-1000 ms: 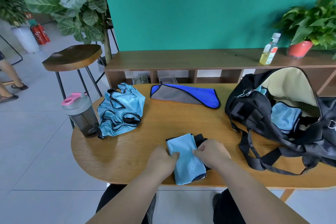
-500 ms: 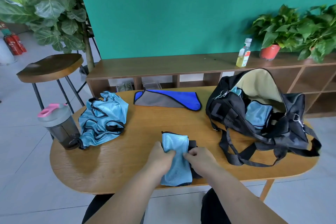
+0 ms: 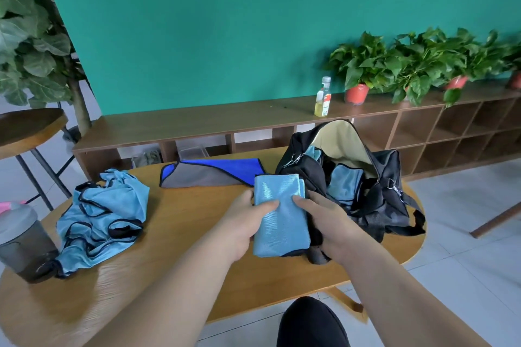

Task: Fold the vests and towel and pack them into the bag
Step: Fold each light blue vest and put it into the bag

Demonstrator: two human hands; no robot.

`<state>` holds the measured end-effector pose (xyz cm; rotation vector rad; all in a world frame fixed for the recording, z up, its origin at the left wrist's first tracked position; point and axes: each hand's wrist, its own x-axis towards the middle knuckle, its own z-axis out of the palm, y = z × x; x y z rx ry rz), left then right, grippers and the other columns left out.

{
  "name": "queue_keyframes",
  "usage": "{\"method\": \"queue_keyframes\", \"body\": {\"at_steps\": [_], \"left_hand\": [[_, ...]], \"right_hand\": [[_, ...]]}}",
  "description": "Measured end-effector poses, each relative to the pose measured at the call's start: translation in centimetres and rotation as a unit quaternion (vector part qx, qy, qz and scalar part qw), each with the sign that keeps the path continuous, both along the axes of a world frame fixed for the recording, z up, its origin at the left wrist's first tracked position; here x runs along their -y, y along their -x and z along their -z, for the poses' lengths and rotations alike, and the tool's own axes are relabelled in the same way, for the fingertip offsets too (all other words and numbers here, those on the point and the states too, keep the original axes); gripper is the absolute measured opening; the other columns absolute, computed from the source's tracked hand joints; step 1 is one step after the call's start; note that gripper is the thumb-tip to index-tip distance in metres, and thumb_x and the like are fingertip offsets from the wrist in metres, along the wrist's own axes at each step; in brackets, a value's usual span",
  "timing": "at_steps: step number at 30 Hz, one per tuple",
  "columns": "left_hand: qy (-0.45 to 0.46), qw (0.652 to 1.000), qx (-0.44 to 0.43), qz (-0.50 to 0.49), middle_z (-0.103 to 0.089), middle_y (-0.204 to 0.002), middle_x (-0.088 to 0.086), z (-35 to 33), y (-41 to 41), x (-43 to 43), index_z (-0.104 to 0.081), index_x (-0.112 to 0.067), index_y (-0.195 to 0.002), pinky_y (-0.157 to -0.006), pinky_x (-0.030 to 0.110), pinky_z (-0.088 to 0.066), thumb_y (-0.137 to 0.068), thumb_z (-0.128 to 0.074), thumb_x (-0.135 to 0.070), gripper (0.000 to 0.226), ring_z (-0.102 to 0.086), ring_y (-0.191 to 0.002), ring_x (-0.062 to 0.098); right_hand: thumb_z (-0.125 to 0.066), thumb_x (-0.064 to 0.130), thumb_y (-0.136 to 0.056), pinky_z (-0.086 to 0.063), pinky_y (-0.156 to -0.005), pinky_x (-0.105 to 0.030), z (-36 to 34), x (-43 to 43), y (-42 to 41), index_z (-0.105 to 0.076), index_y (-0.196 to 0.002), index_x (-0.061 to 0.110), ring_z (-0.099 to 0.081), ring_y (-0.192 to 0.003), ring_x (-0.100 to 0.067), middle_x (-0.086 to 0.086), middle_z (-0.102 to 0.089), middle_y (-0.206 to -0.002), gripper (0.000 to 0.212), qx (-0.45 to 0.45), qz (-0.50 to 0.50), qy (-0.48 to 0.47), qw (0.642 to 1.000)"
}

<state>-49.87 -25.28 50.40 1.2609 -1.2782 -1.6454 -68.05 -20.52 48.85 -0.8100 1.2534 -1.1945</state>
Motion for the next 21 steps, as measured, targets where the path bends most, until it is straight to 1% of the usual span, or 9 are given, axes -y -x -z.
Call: {"method": "queue_keyframes", "body": {"at_steps": [4, 7, 9, 12, 14, 16, 18, 20, 21], "left_hand": [[0.030, 0.999, 0.019, 0.027, -0.076, -0.113, -0.001, -1.3, 3.8, 1.1, -0.061, -0.025, -0.125, -0.087, 0.046, -0.063, -0.094, -0.079, -0.026, 0.035, -0.076, -0.099, 0.021], [0.038, 0.997, 0.033, 0.051, -0.074, -0.115, -0.001, -1.9, 6.9, 2.1, -0.060, -0.027, -0.125, -0.088, 0.047, -0.064, -0.095, -0.078, -0.029, 0.035, -0.075, -0.100, 0.020], [0.041, 0.995, 0.051, 0.070, -0.074, -0.117, 0.000, -2.0, 8.8, 2.9, -0.061, -0.027, -0.126, -0.086, 0.049, -0.065, -0.096, -0.076, -0.030, 0.034, -0.075, -0.101, 0.022], [0.020, 0.994, 0.033, 0.100, -0.071, -0.121, 0.009, -2.2, 11.2, 3.9, -0.064, -0.019, -0.125, -0.079, 0.046, -0.066, -0.100, -0.071, -0.022, 0.026, -0.076, -0.100, 0.027], [0.022, 0.993, 0.031, 0.109, -0.069, -0.121, 0.011, -2.2, 12.5, 4.6, -0.062, -0.014, -0.124, -0.077, 0.043, -0.067, -0.102, -0.068, -0.020, 0.024, -0.077, -0.095, 0.028], [0.089, 0.985, 0.096, 0.113, -0.065, -0.116, 0.002, -2.0, 13.8, 5.4, -0.054, -0.017, -0.127, -0.080, 0.042, -0.066, -0.103, -0.065, -0.024, 0.028, -0.076, -0.094, 0.026], [0.217, 0.939, 0.234, 0.128, -0.062, -0.117, -0.005, -1.7, 14.9, 6.3, -0.044, -0.020, -0.146, -0.084, 0.040, -0.062, -0.105, -0.059, -0.035, 0.046, -0.071, -0.098, 0.022], [0.344, 0.851, 0.375, 0.129, -0.061, -0.126, -0.001, -1.1, 15.6, 7.1, -0.036, -0.018, -0.154, -0.091, 0.041, -0.055, -0.106, -0.052, -0.045, 0.057, -0.061, -0.110, 0.024], [0.407, 0.797, 0.429, 0.124, -0.061, -0.129, 0.002, -0.7, 15.8, 7.5, -0.034, -0.017, -0.153, -0.097, 0.042, -0.051, -0.106, -0.049, -0.047, 0.057, -0.056, -0.116, 0.026]], "right_hand": [[-0.071, 0.028, -0.100, -0.057, -0.100, -0.059, -1.4, 0.4, 2.8, -0.074, -0.117, 0.023, -0.076, -0.105, -0.031, -0.006, -0.080, -0.110, 0.018, -0.060, 0.100, 0.012, 0.993], [-0.071, 0.023, -0.099, -0.060, -0.095, -0.060, -2.3, 1.4, 5.1, -0.074, -0.116, 0.019, -0.077, -0.099, -0.035, -0.010, -0.080, -0.104, 0.017, -0.039, 0.161, -0.012, 0.986], [-0.073, 0.020, -0.098, -0.059, -0.093, -0.062, -2.3, 2.7, 7.0, -0.074, -0.113, 0.014, -0.076, -0.097, -0.038, -0.015, -0.079, -0.103, 0.016, -0.015, 0.205, -0.061, 0.977], [-0.079, 0.020, -0.093, -0.060, -0.089, -0.063, -2.0, 4.8, 9.7, -0.069, -0.117, 0.008, -0.074, -0.099, -0.043, -0.021, -0.075, -0.111, 0.029, 0.037, 0.241, -0.136, 0.960], [-0.076, 0.018, -0.094, -0.060, -0.090, -0.062, -1.7, 6.4, 10.9, -0.066, -0.120, 0.005, -0.073, -0.101, -0.044, -0.023, -0.073, -0.114, 0.031, 0.035, 0.250, -0.146, 0.957], [-0.072, 0.015, -0.097, -0.058, -0.095, -0.059, -1.8, 8.3, 12.2, -0.065, -0.126, 0.004, -0.070, -0.108, -0.044, -0.024, -0.070, -0.120, 0.032, 0.008, 0.275, -0.154, 0.949], [-0.065, 0.013, -0.100, -0.057, -0.096, -0.047, -1.6, 10.3, 13.7, -0.058, -0.140, 0.002, -0.061, -0.127, -0.044, -0.025, -0.061, -0.139, 0.041, -0.046, 0.283, -0.149, 0.946], [-0.058, 0.013, -0.104, -0.055, -0.079, -0.027, -2.1, 12.0, 14.2, -0.050, -0.148, 0.001, -0.055, -0.136, -0.037, -0.020, -0.055, -0.148, 0.046, -0.120, 0.279, -0.130, 0.944], [-0.057, 0.015, -0.105, -0.052, -0.073, -0.020, -2.7, 12.5, 13.9, -0.050, -0.149, 0.004, -0.057, -0.132, -0.032, -0.014, -0.058, -0.141, 0.046, -0.129, 0.280, -0.136, 0.942]]}}
